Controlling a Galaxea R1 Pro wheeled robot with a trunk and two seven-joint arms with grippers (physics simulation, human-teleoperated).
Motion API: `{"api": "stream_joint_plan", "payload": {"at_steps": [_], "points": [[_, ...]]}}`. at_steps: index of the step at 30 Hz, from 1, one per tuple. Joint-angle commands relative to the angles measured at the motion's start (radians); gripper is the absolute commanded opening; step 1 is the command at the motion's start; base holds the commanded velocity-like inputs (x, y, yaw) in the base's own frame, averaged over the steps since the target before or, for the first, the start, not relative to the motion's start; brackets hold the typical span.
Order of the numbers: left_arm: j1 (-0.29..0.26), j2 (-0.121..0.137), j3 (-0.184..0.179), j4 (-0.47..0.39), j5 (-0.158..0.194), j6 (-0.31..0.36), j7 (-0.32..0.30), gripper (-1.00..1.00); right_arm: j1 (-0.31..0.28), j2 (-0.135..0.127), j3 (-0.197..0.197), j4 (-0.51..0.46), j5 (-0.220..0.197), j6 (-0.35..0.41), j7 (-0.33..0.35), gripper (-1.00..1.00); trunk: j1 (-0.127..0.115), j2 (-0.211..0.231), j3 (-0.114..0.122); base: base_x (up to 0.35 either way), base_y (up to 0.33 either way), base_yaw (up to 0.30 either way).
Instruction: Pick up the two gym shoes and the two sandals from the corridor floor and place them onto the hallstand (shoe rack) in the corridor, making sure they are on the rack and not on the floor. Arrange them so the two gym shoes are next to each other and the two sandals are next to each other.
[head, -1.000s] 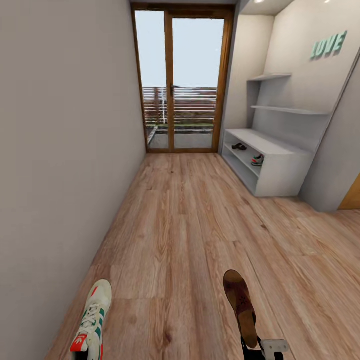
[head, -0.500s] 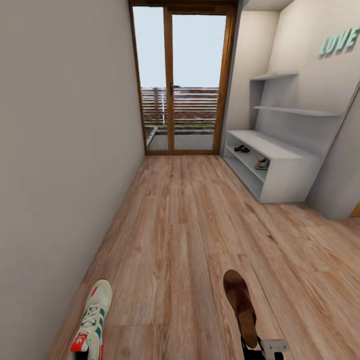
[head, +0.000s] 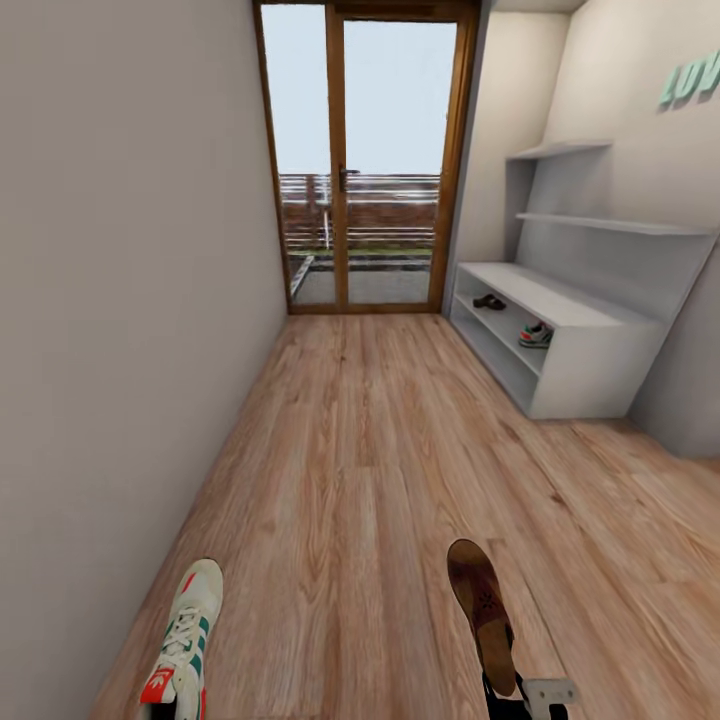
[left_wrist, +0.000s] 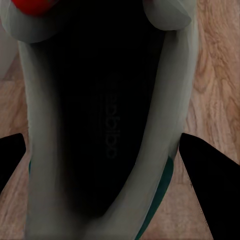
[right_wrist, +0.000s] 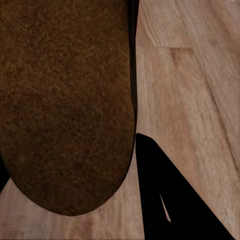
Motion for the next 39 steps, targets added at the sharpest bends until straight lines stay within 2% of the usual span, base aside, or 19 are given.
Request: {"api": "stream_joint_plan", "payload": {"at_steps": [1,39], "points": [[-0.001,-0.002,0.007,-0.002,-0.010,-0.003,-0.005,-1.00,-0.001,0.000,-0.008,0.000,0.003,-0.003,0.006,-1.00,0.000,0.000,-0.001,0.338,0.000,0.000],[-0.001,-0.001,0.008,-0.003,-0.011,-0.004,-0.006,-1.00,-0.001,0.001,-0.008,0.000,0.003,-0.003,0.006,-1.00,0.000,0.000,-0.001,0.338,-0.013,0.000]]}}
